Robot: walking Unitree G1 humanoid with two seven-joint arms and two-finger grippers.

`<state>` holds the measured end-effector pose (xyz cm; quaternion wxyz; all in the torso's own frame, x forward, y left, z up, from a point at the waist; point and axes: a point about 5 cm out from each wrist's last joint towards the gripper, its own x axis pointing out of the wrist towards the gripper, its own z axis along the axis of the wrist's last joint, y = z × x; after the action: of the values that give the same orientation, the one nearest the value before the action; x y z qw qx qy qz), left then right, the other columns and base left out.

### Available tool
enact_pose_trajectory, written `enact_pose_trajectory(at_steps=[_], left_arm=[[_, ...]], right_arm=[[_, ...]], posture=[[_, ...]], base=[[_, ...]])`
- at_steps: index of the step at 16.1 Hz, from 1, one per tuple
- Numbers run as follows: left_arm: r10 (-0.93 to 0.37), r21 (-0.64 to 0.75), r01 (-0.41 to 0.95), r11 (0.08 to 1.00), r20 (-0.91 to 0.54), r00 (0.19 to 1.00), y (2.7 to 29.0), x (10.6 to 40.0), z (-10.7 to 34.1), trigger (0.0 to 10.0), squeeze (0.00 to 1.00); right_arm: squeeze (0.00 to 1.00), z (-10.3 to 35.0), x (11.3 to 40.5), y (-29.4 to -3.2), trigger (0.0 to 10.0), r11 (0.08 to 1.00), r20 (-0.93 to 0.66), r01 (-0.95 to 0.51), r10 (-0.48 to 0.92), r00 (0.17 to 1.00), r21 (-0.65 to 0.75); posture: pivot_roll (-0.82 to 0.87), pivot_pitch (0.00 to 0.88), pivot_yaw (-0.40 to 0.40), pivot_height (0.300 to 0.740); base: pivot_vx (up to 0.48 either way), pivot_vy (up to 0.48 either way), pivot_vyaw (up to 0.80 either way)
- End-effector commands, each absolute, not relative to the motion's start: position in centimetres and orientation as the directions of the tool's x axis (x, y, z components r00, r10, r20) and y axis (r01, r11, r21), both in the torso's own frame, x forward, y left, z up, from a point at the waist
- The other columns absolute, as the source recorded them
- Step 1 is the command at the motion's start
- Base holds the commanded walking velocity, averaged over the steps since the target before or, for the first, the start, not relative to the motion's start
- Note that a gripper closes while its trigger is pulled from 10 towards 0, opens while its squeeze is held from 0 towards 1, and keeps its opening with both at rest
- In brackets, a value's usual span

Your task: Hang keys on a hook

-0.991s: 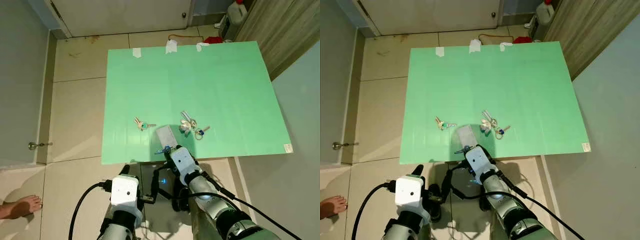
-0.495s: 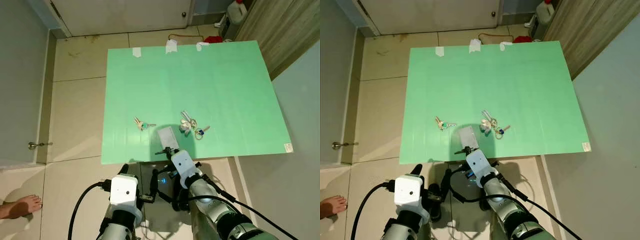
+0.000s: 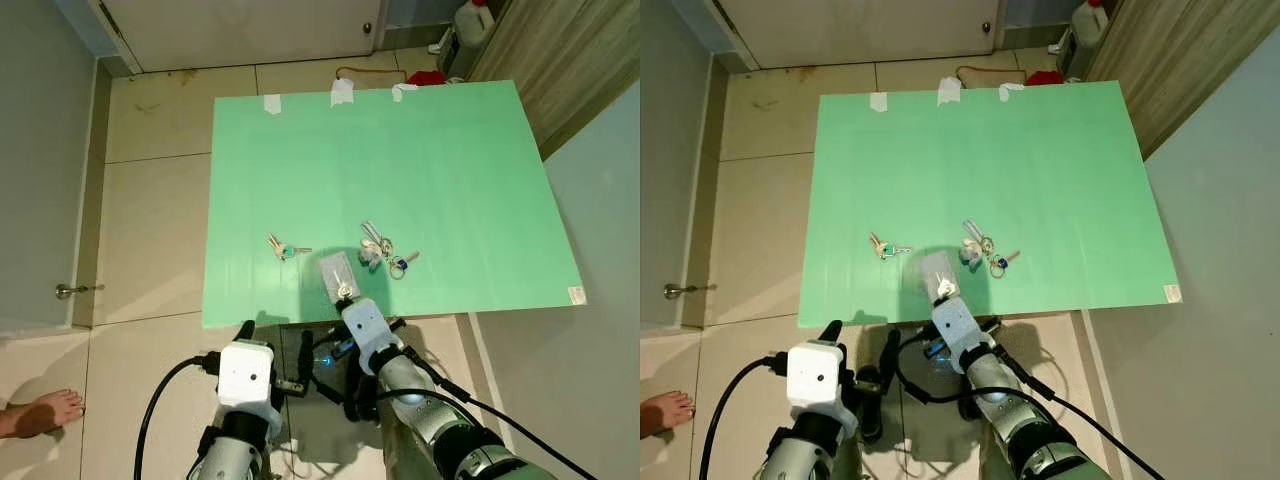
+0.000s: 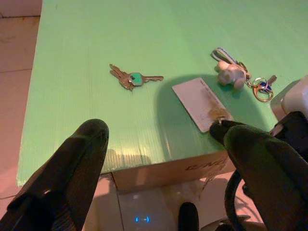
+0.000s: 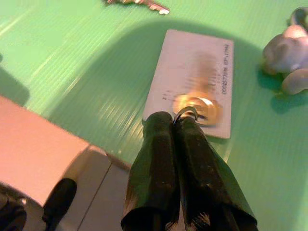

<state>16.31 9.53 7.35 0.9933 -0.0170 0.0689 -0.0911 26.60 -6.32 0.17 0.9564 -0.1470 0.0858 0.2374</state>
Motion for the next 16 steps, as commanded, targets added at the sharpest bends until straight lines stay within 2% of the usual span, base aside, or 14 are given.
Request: enact_pose_trajectory(at_steps=[1,5,7,9,12,16], left_arm=[[-0.175,-0.043,0.17,0.985,-0.182,0.968,9.6,15.9,6.3,10.0,0.0],[-0.175,-0.036,0.171,0.985,-0.183,0.968,9.7,16.4,6.0,10.0,0.0],[-0.161,0.016,0.168,0.986,-0.204,0.966,10.0,18.2,5.6,10.0,0.0],[-0.146,0.047,0.16,0.986,-0.216,0.965,10.2,19.7,5.6,10.0,0.0],[-0.172,0.073,0.186,0.98,-0.17,0.97,10.8,22.4,6.6,10.0,0.0],[-0.17,0.1,0.182,0.978,-0.116,0.979,12.2,25.6,7.8,10.0,0.0]], right_arm=[[0.0,0.2,26.4,-6.1,0.0,0.855,-0.226,-0.476,0.431,0.874,-0.208],[0.0,1.6,27.4,-5.9,0.0,0.865,-0.163,-0.47,0.445,0.881,-0.175],[0.0,4.6,29.5,-5.8,0.0,0.882,-0.039,-0.451,0.45,0.892,-0.137],[0.0,6.6,30.7,-6.0,0.0,0.891,0.02,-0.441,0.445,0.895,-0.111],[0.0,9.0,32.2,-7.7,0.0,0.909,0.067,-0.417,0.417,0.907,-0.015],[0.0,11.7,33.3,-9.7,0.0,0.907,0.112,-0.418,0.411,0.905,0.045]], posture=[[0.14,0.421,-0.019,0.74],[0.11,0.386,-0.034,0.74],[0.07,0.316,-0.037,0.74],[0.04,0.26,-0.025,0.74],[-0.03,0.158,0.002,0.74],[-0.08,0.07,0.047,0.74]], base=[[0.0,0.0,0.0],[0.0,0.0,0.0],[0.0,0.0,0.0],[0.0,0.0,0.0],[0.0,0.0,0.0],[0.0,0.0,0.0]])
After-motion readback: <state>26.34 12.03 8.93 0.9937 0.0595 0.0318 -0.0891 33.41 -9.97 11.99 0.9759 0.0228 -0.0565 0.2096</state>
